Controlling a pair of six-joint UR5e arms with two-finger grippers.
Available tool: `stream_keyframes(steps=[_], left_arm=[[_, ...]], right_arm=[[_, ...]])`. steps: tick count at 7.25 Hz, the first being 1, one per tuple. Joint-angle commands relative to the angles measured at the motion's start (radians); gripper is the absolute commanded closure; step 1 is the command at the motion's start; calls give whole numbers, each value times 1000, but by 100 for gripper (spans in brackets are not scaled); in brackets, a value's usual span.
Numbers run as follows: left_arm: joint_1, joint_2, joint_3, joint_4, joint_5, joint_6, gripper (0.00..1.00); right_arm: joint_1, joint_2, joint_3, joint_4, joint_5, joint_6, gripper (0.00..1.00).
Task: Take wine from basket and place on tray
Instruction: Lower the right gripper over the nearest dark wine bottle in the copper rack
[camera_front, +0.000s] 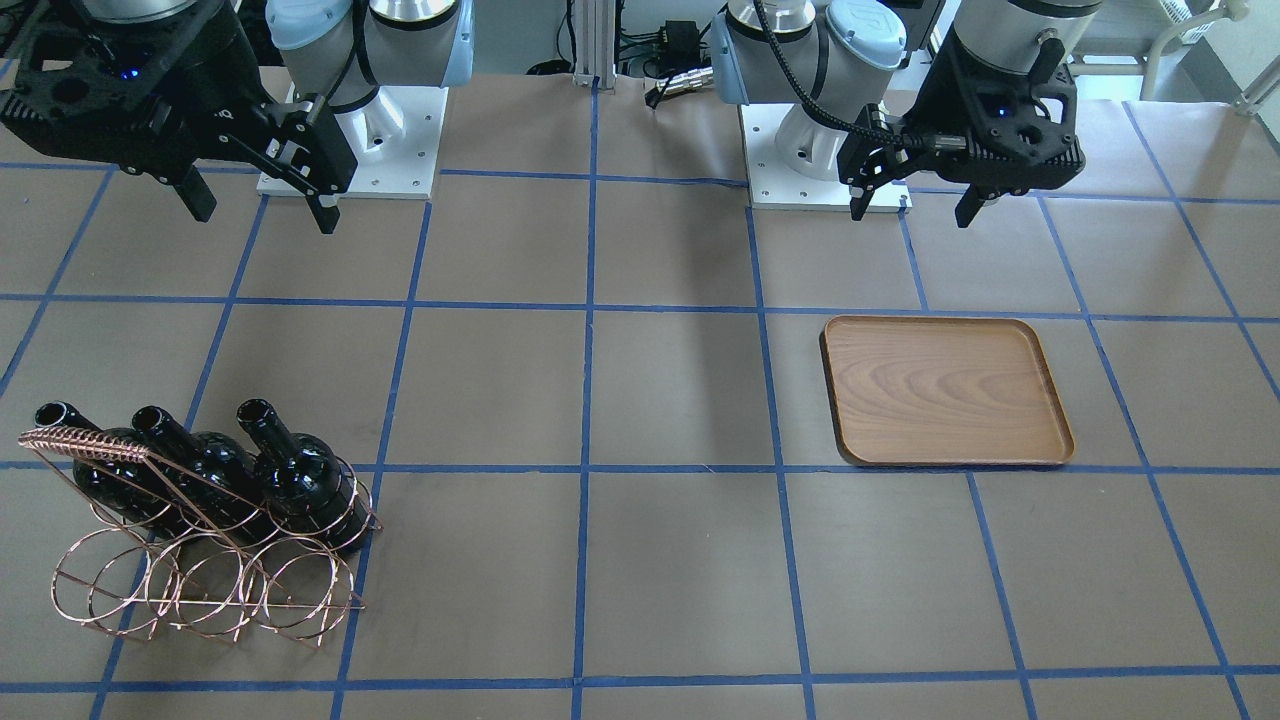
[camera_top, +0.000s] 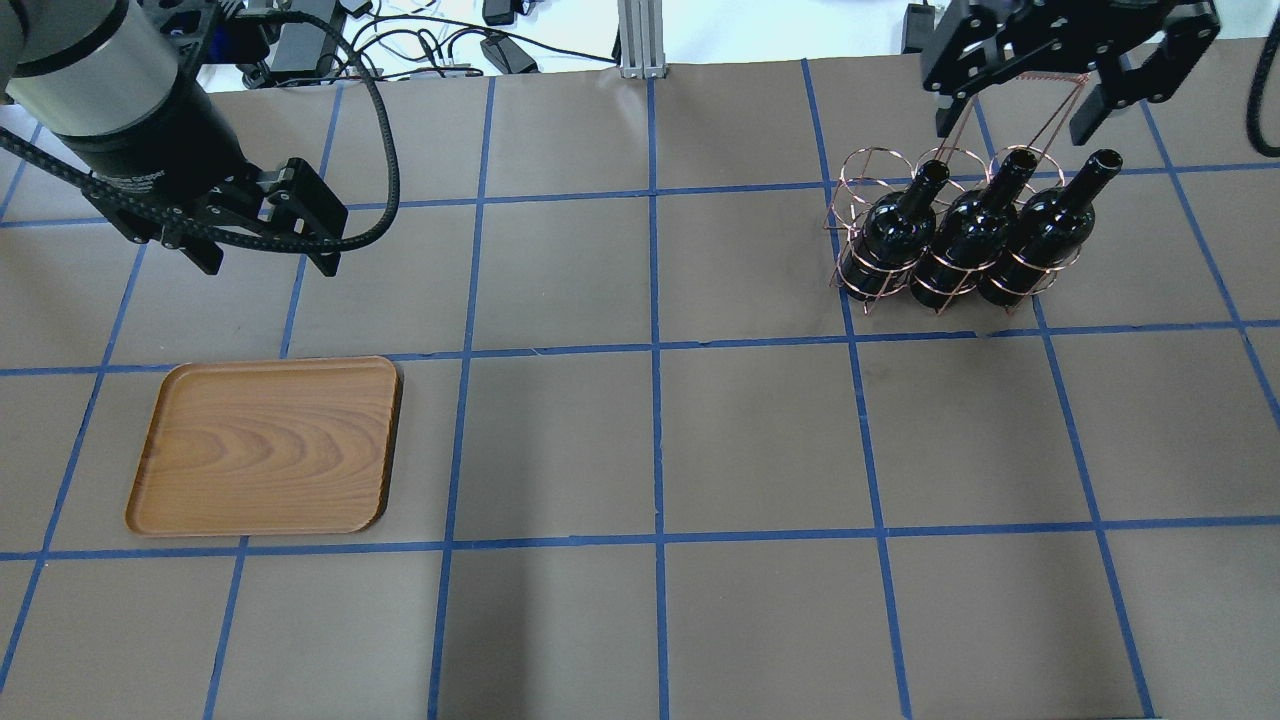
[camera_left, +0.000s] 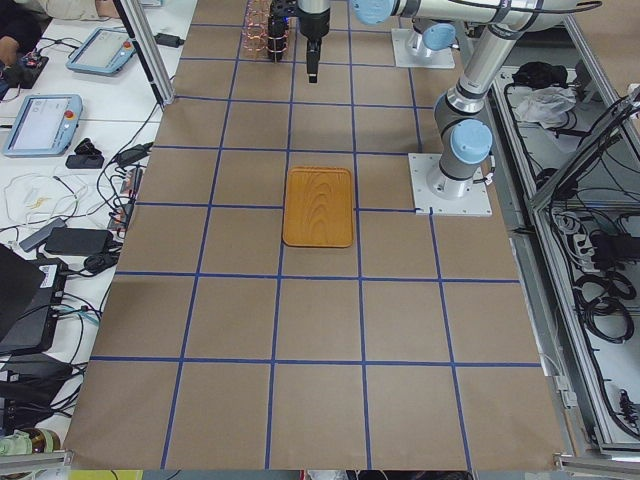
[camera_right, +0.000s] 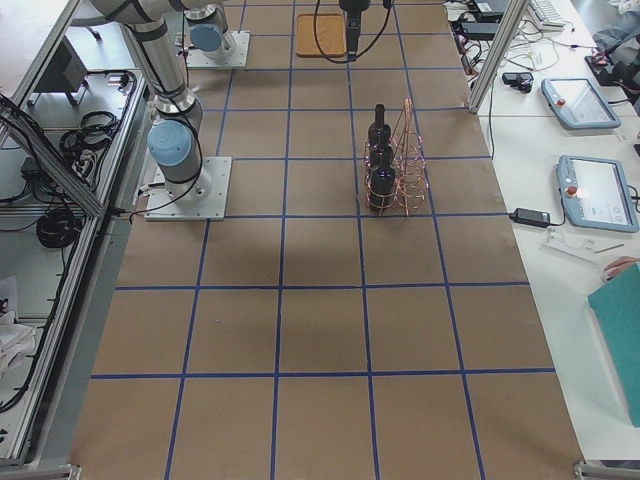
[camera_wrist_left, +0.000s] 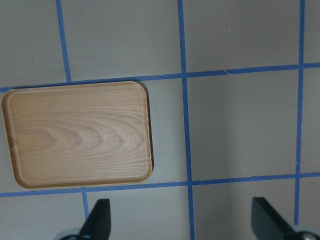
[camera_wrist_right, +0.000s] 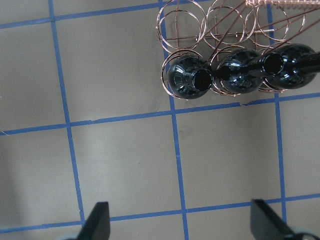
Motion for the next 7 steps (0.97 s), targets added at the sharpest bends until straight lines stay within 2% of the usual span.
stream_keyframes(steps=[1,3,5,6,7], left_arm=[[1,1,-2,-5,4,-1,0],[1,2,-2,-6,4,-3,0],[1,2,-2,-2,5,-1,0],[4,4,-2,-6,5,-1,0],[4,4,-2,-4,5,-1,0]], right_arm=[[4,1,6,-13,0,-10,0],[-54,41,8,-2,-3,-23,0],[-195,40,78,-9,0,-169,0],[-223,46,97,-43,0,-184,0],[-237,84,130,-131,0,-229,0]])
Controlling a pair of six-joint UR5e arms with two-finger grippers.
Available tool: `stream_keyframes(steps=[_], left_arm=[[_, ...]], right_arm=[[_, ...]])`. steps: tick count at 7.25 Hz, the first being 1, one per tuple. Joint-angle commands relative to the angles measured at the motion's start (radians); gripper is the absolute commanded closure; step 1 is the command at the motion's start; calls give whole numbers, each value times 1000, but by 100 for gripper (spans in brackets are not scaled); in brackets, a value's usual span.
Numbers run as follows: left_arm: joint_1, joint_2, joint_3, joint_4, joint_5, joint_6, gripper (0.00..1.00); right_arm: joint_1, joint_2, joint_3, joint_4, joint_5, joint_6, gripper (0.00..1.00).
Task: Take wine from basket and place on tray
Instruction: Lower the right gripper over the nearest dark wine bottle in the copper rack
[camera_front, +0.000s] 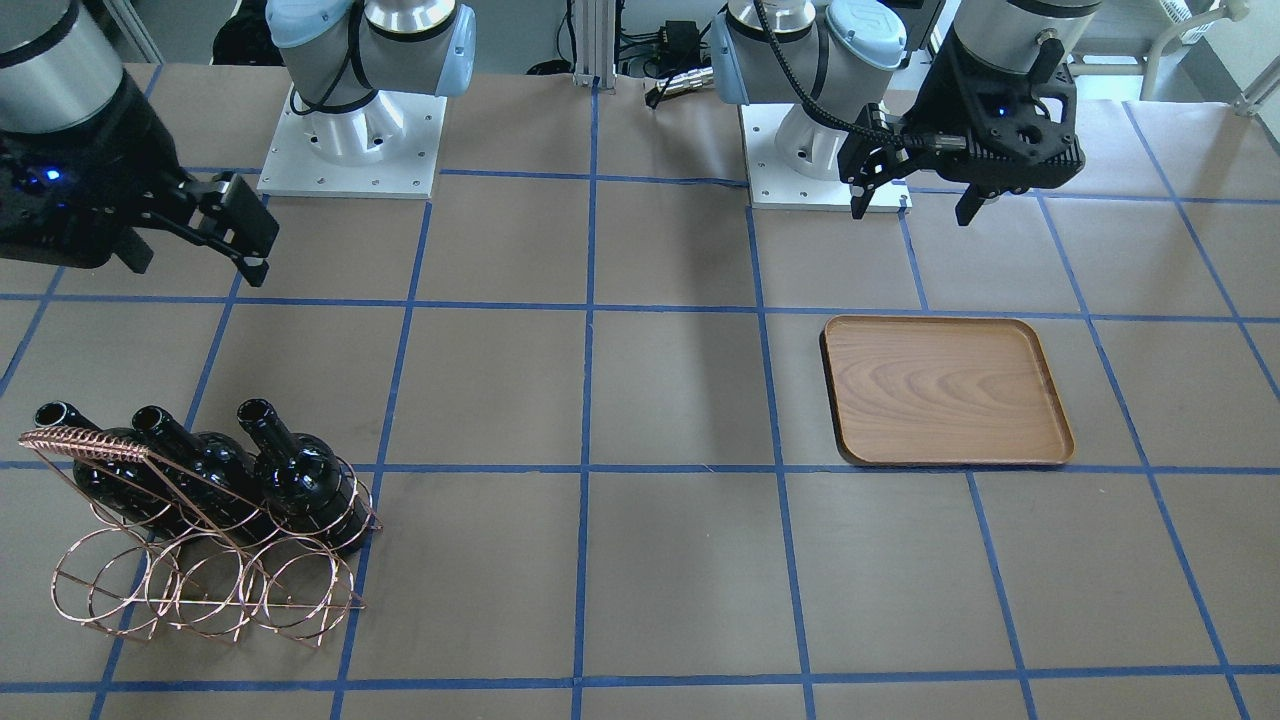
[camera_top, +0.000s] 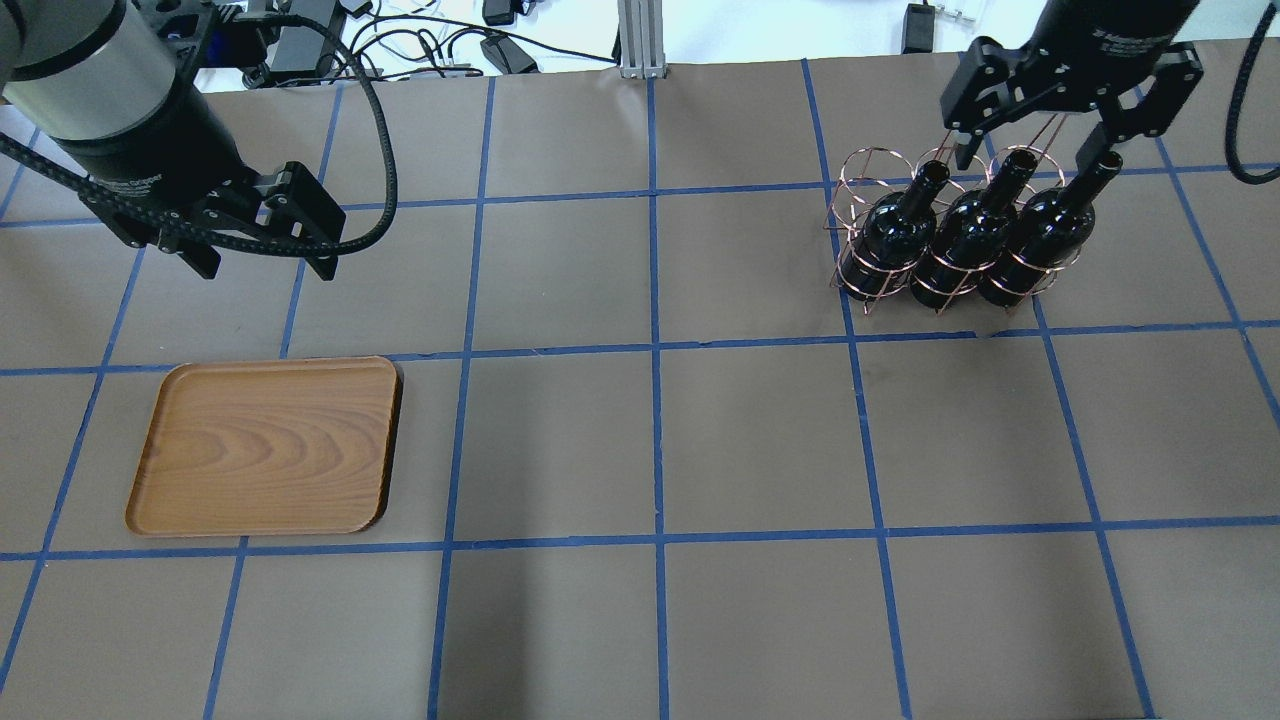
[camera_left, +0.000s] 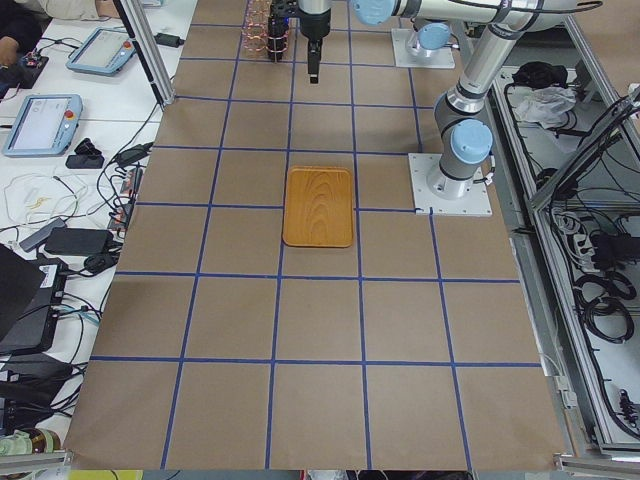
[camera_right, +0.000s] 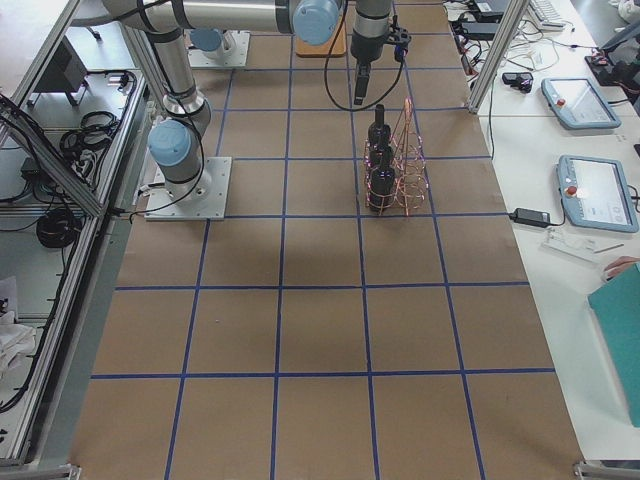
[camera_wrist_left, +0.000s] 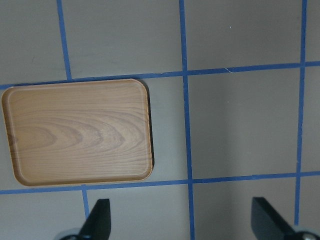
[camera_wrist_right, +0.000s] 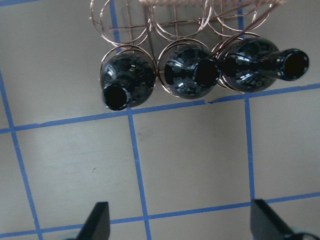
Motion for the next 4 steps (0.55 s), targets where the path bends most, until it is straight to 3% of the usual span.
stream_keyframes(steps=[1,2,4], left_arm=[[1,-1,0,0,0,0,0],[4,-1,0,0,0,0,0],[4,-1,0,3,0,0,0]], right_arm=[[-44,71,72,-134,1,-62,4],[-46,81,123,-224,-1,-75,4],[-50,98,148,-278,-13,-79,5]])
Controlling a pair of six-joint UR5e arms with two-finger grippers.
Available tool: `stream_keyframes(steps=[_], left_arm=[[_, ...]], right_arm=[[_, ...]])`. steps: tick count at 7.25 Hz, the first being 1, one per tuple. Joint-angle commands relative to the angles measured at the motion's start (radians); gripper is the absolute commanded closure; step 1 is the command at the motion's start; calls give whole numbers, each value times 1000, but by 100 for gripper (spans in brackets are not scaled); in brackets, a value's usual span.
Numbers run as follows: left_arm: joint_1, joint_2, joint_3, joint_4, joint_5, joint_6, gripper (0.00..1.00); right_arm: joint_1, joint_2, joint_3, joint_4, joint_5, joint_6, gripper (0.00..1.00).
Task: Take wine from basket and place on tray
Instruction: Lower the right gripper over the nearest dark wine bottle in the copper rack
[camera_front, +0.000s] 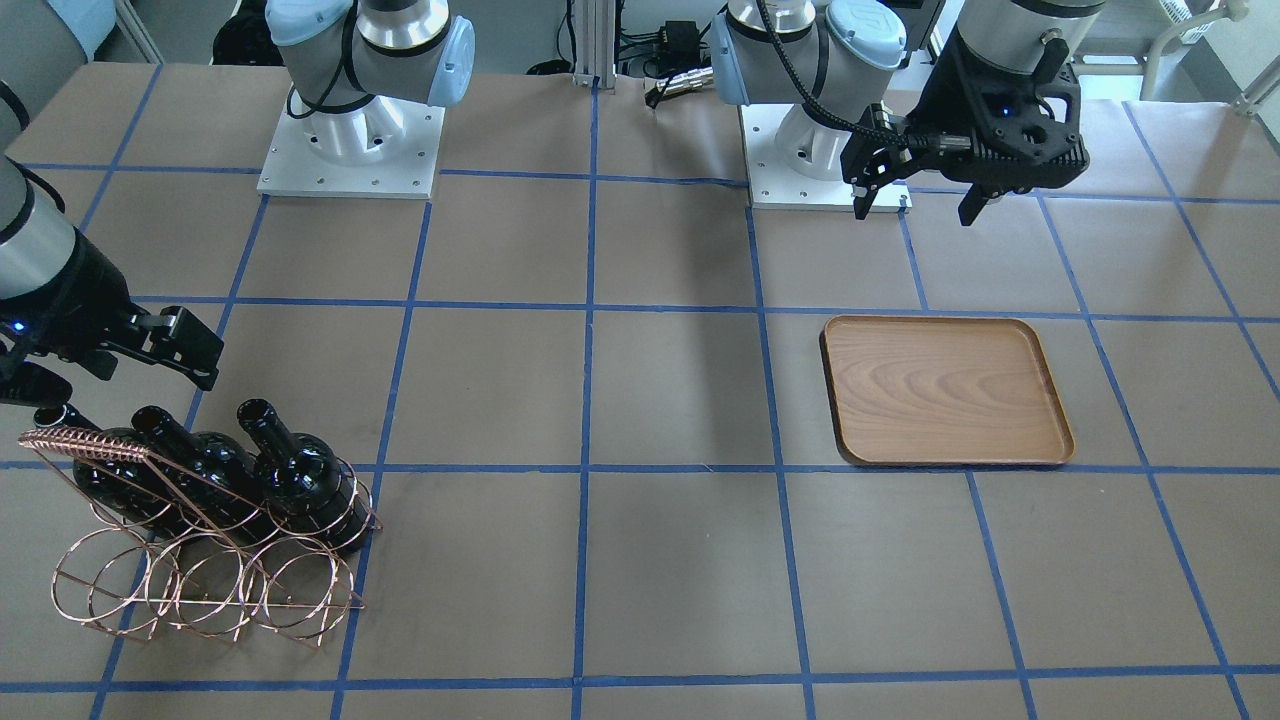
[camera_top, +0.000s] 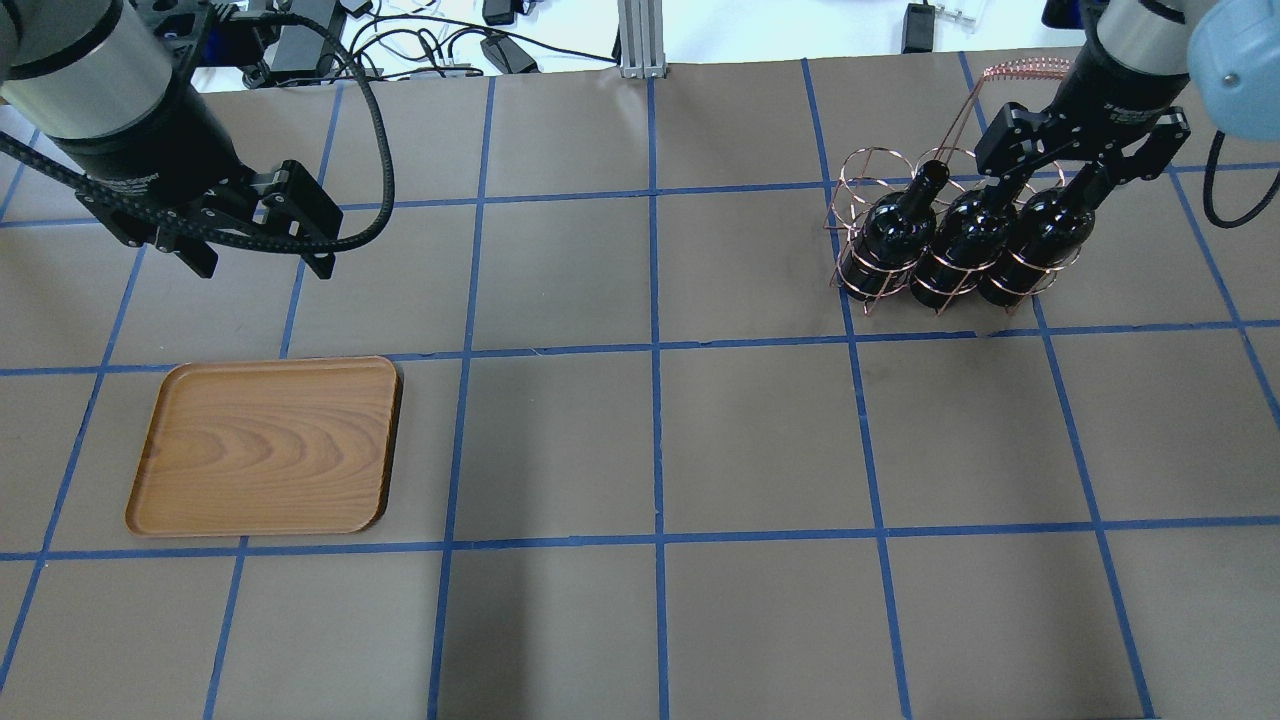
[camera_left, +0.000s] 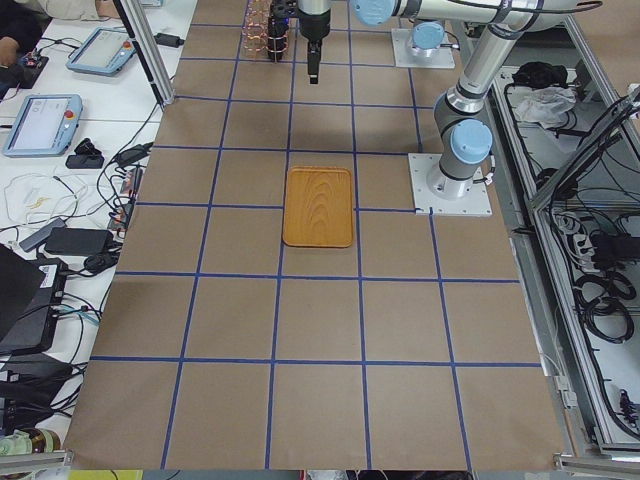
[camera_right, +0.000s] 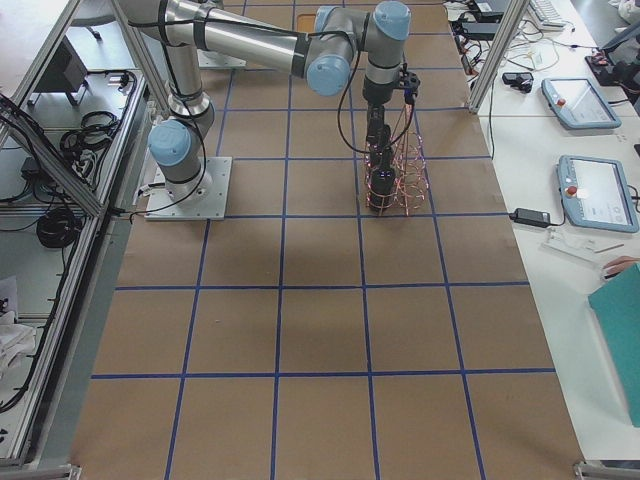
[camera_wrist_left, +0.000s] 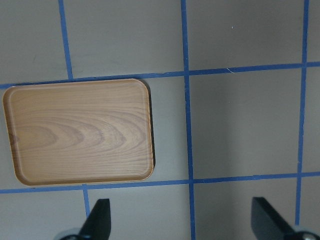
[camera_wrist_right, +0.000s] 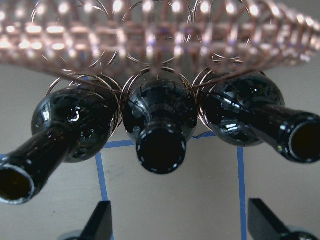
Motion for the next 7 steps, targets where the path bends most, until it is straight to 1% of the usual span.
stream_keyframes(steps=[1,2,5,6,7], left_arm=[[1,1,0,0,0,0,0],[1,1,0,0,0,0,0],[1,1,0,0,2,0,0],[0,1,0,0,2,-2,0],[0,1,0,2,2,-2,0]], right_arm=[[-2,27,18,-54,-6,-4,5],[0,31,8,-54,6,-1,9],[6,59,-11,-80,9,-6,17],[6,62,-21,-81,11,-6,22],[6,73,-23,-80,11,-10,31]])
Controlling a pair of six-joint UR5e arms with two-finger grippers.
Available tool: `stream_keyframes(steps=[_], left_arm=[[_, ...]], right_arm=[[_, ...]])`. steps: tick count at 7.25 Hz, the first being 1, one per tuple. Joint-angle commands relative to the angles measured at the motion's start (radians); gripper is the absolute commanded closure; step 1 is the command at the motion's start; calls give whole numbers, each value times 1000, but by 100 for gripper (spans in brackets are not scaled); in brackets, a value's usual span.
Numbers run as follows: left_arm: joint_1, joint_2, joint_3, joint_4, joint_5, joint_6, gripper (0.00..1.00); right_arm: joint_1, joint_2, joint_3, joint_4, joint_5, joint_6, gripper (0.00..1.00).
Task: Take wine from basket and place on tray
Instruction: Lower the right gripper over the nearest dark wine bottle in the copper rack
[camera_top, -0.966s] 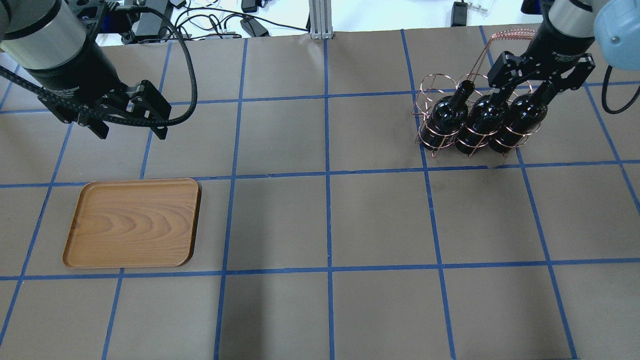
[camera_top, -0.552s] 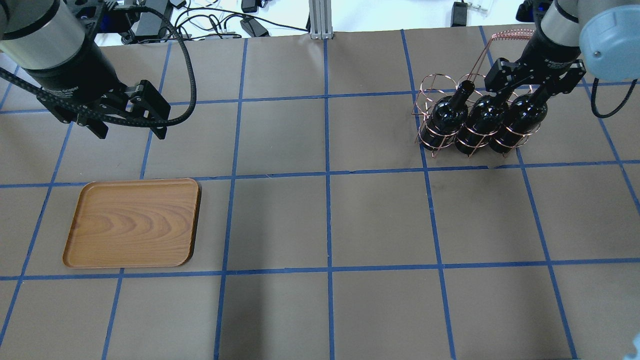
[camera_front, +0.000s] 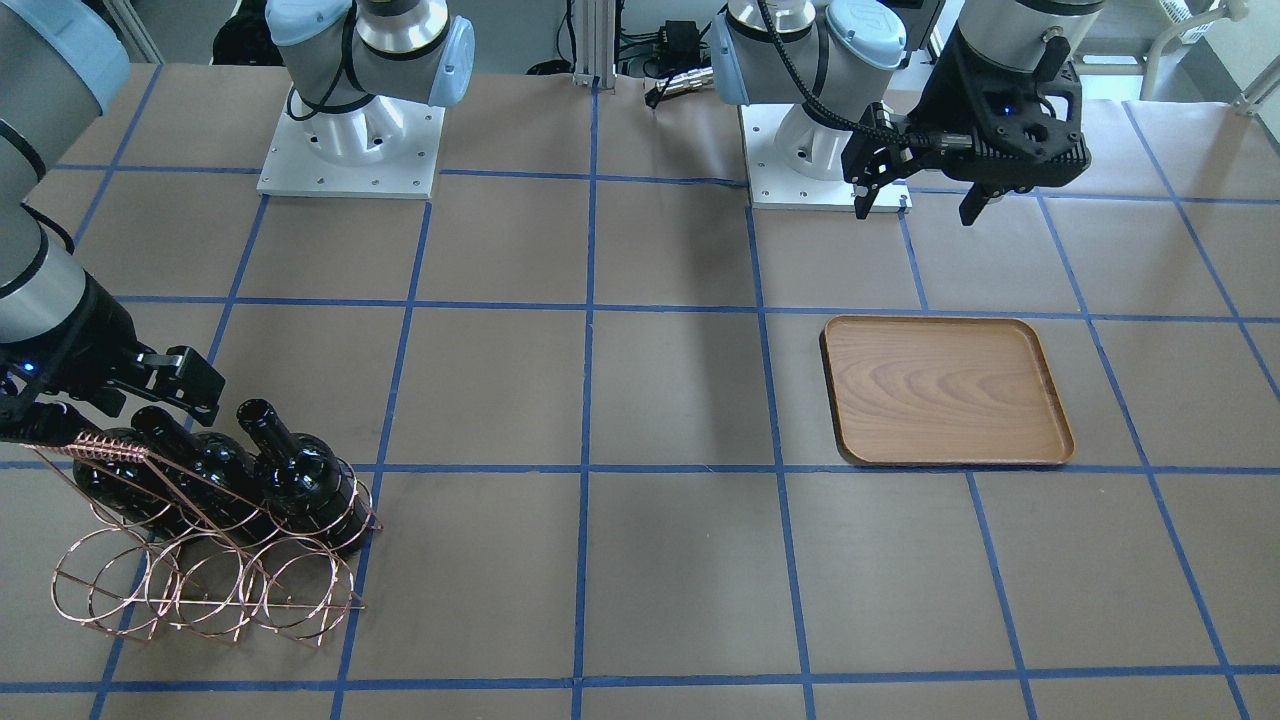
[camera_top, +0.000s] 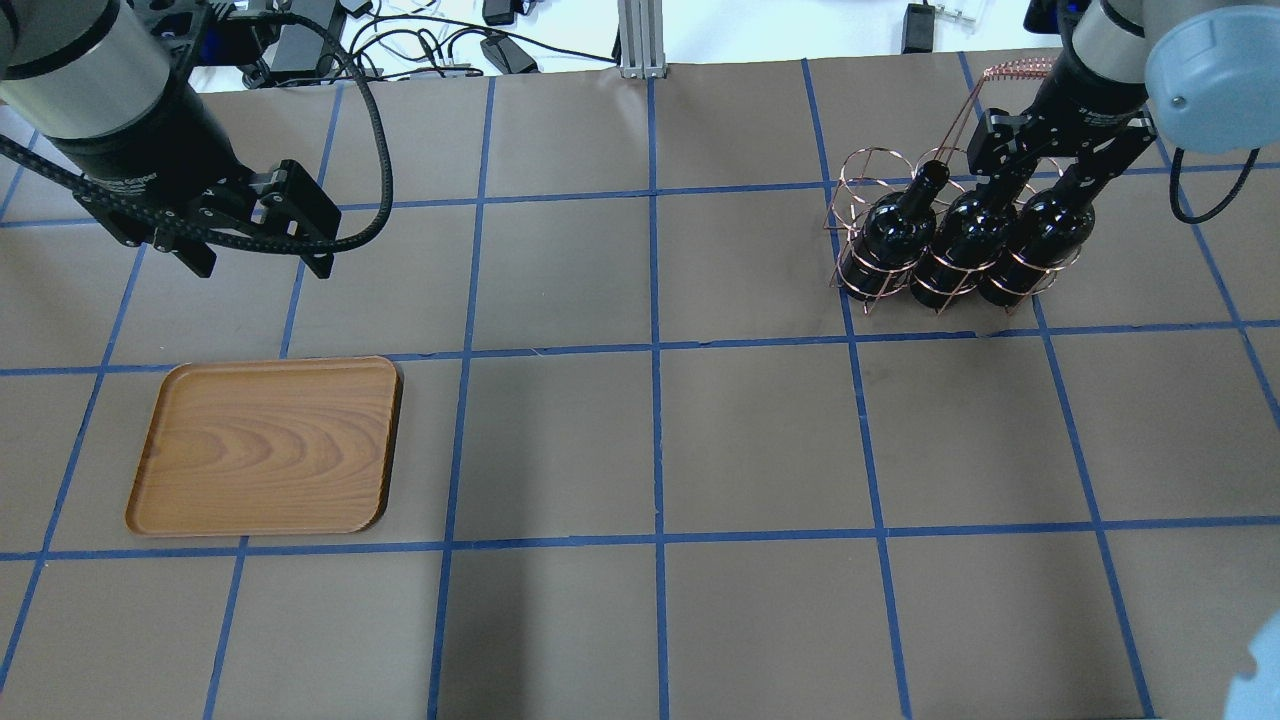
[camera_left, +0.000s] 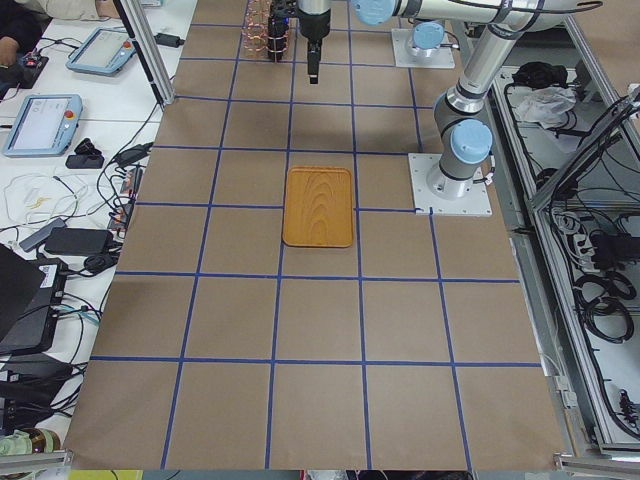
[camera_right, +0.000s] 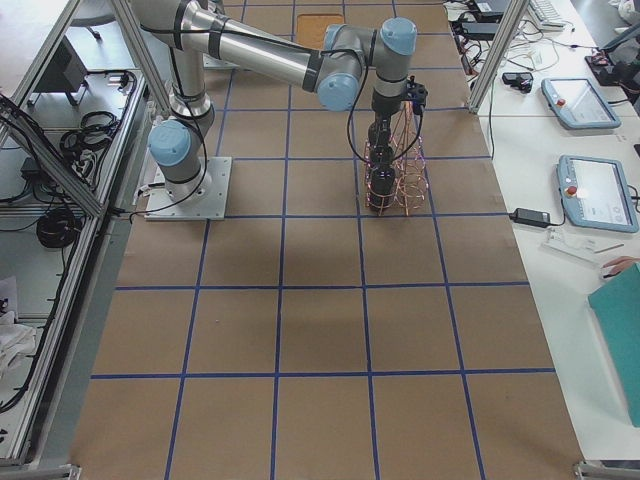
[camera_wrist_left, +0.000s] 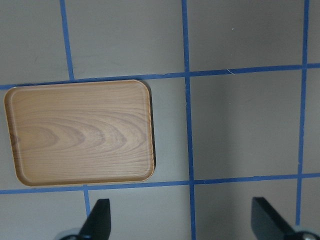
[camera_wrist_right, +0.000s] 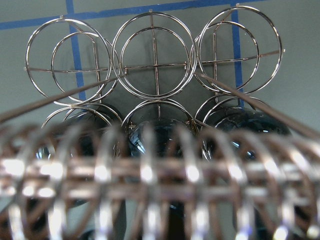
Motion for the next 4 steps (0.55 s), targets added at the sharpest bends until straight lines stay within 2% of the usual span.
stream_keyframes(steps=[1,3,4], left_arm=[[1,0,0,1,0,4,0],[-1,0,0,0,0,4,0],[-1,0,0,0,0,4,0]], right_arm=[[3,12,-8,-1,4,-4,59],[3,12,-12,-1,25,-5,61],[3,13,-11,-1,27,-7,71]])
